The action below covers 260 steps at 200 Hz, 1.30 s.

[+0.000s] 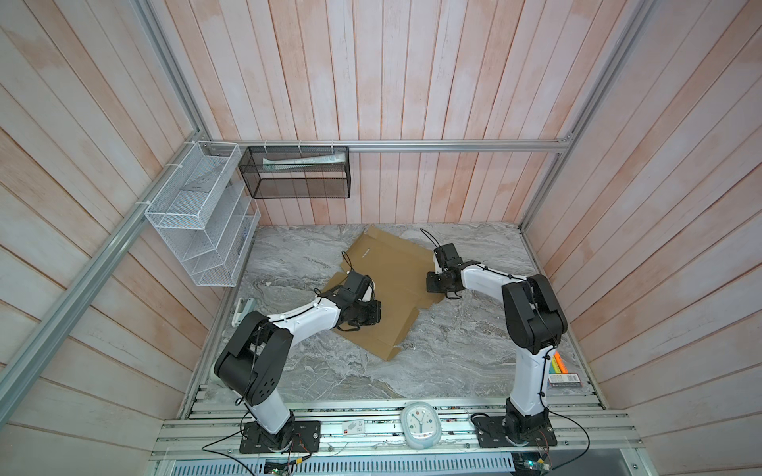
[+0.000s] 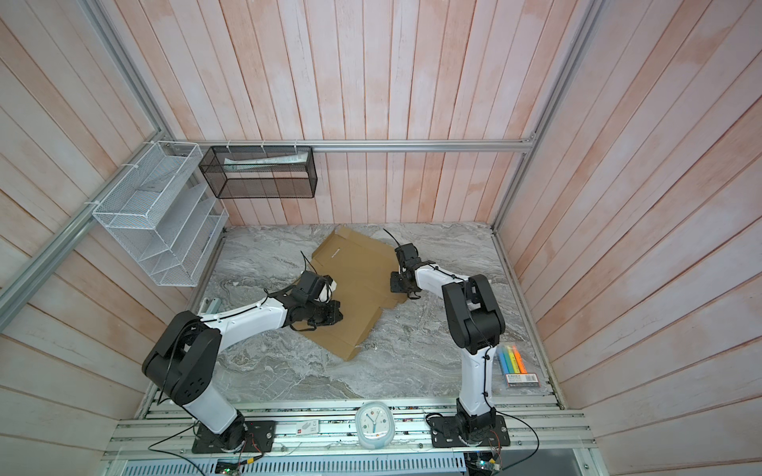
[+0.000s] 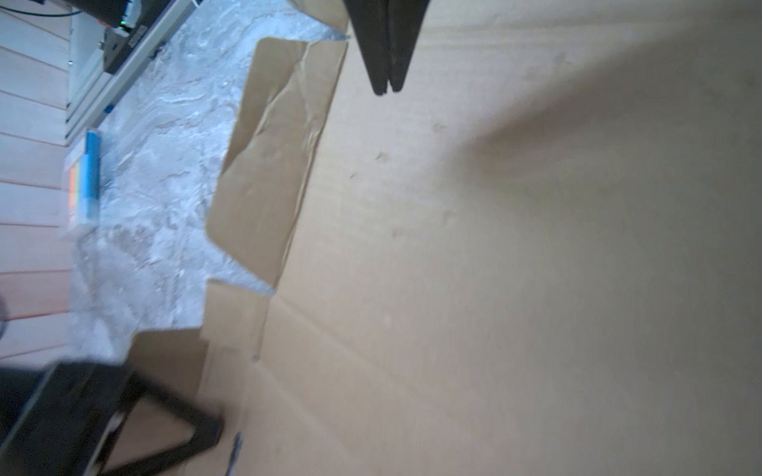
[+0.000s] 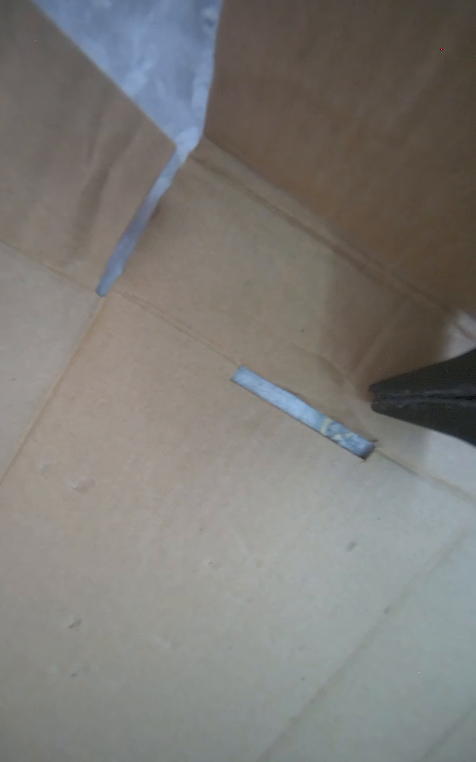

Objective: Fold the paper box

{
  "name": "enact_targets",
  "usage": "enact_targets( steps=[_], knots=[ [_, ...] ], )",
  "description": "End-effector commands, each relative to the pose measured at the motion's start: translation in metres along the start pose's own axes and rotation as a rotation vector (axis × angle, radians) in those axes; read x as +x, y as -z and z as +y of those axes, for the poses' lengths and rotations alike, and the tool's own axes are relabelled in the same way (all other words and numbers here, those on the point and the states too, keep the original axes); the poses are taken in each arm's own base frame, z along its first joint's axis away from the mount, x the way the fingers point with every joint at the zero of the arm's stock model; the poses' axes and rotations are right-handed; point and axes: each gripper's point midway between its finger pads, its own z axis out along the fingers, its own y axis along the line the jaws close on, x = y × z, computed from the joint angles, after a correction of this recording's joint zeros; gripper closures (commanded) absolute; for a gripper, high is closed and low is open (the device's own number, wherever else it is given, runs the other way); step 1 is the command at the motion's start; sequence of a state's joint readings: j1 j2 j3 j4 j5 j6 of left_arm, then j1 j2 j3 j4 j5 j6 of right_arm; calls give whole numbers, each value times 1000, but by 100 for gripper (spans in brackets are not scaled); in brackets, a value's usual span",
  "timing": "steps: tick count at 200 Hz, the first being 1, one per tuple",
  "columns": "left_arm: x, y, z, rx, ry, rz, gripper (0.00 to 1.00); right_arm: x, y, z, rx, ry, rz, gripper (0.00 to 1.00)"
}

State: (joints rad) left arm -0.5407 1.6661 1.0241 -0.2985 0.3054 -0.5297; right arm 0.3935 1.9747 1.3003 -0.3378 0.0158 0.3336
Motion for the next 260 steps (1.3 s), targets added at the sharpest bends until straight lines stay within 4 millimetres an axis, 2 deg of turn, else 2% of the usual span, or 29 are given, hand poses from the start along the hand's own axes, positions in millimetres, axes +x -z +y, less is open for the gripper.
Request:
enact_targets(
  steps=[1,29,67,86,147,185,214,260],
  knots=[
    [-32,21,8,-23,-18,-81,100,19,33,1,45,11,12,96],
    [-43,27,38,-72,-4,-95,100,37,56,10,-4,-34,5,95],
    [-39,21,69,-137,0,-67,100,59,73,20,-40,-72,16,93],
    [-35,13,78,-162,4,-50,100,64,73,33,-78,-83,29,93],
    [-36,-2,96,-209,29,-49,100,64,63,112,-208,15,86,93],
    [-26,-9,106,-223,56,-38,100,88,44,135,-259,47,179,93],
    [-12,-13,111,-218,89,-18,100,109,33,134,-267,43,238,93],
    [10,-13,110,-214,125,-2,100,126,25,119,-227,48,272,93]
  ],
)
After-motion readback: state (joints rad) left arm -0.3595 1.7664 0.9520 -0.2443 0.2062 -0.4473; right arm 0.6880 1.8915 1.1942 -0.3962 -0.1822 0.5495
